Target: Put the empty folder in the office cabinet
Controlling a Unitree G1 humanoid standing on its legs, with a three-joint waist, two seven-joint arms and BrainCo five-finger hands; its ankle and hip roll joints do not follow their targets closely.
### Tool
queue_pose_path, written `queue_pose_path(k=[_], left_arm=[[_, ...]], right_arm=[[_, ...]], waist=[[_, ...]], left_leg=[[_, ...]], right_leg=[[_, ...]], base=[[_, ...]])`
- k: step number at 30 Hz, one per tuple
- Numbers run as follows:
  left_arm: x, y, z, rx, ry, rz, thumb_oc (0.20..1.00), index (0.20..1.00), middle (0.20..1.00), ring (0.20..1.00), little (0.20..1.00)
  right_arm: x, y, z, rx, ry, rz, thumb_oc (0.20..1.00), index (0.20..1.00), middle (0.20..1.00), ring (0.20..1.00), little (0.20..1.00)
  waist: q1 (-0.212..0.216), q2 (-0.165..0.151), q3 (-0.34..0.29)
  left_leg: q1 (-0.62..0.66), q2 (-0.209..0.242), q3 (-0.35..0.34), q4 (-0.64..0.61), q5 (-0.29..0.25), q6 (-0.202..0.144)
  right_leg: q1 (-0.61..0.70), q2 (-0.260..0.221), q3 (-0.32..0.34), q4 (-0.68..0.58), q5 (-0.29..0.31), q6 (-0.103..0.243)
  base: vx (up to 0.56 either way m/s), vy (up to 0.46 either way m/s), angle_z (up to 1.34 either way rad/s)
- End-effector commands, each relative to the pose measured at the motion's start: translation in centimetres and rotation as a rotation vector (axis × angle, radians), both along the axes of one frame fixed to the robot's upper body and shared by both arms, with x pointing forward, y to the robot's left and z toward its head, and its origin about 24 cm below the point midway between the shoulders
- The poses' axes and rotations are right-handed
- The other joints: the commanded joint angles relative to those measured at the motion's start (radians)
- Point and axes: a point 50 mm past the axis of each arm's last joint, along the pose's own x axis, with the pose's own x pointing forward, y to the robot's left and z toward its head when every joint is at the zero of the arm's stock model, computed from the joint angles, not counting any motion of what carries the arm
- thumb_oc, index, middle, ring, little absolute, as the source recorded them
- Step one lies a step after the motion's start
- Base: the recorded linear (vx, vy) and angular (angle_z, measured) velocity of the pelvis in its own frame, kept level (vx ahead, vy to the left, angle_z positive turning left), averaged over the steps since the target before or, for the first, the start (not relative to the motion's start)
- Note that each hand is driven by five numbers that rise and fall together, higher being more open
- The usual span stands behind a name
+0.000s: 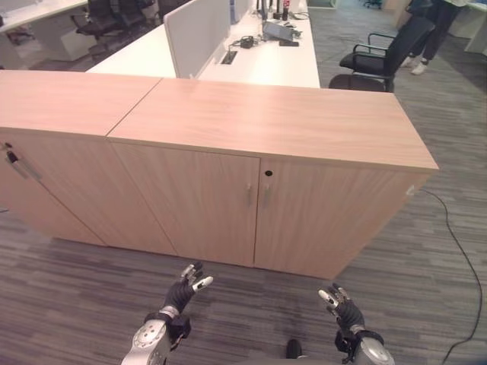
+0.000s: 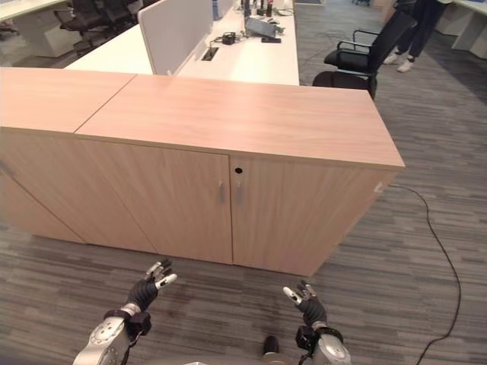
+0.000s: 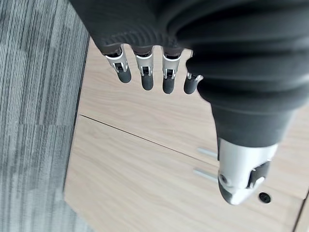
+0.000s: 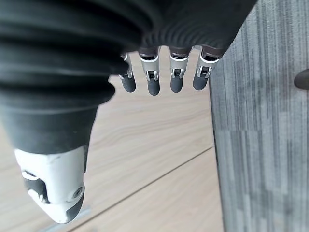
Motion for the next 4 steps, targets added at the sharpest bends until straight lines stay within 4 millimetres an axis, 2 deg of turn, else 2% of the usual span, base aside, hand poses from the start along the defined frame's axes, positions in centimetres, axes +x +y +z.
queue_pose_path(k=[1,4], left_arm=[[1.43,0.74,0.83,0.06,-0.074,-0.006,1.0,1.0,1.0,1.0,1.0],[1.28,0.81,0.56,0.072,-0.06,-0.011,1.0,1.0,1.0,1.0,1.0]], right_arm=[[3.91,0.25,1.71,-0.047,-0.115,0.086,1.0,1.0,1.0,1.0,1.0],[3.99,0.22,1.58,-0.049,-0.106,0.091,1.0,1.0,1.0,1.0,1.0]], waist=[[-0.003,0.001,0.031],[-0.006,0.002,0.032]], left_leg=[[0.017,0.017,0.007,0.021,-0.03,-0.02],[0.024,0.02,0.02,0.023,-0.031,-0.021]], right_leg=[[0.114,-0.03,0.016,0.03,-0.106,0.06],[0.113,-0.028,0.025,0.032,-0.105,0.061]], base=[[-0.02,0.008,-0.36],[-0.01,0.004,-0.25]])
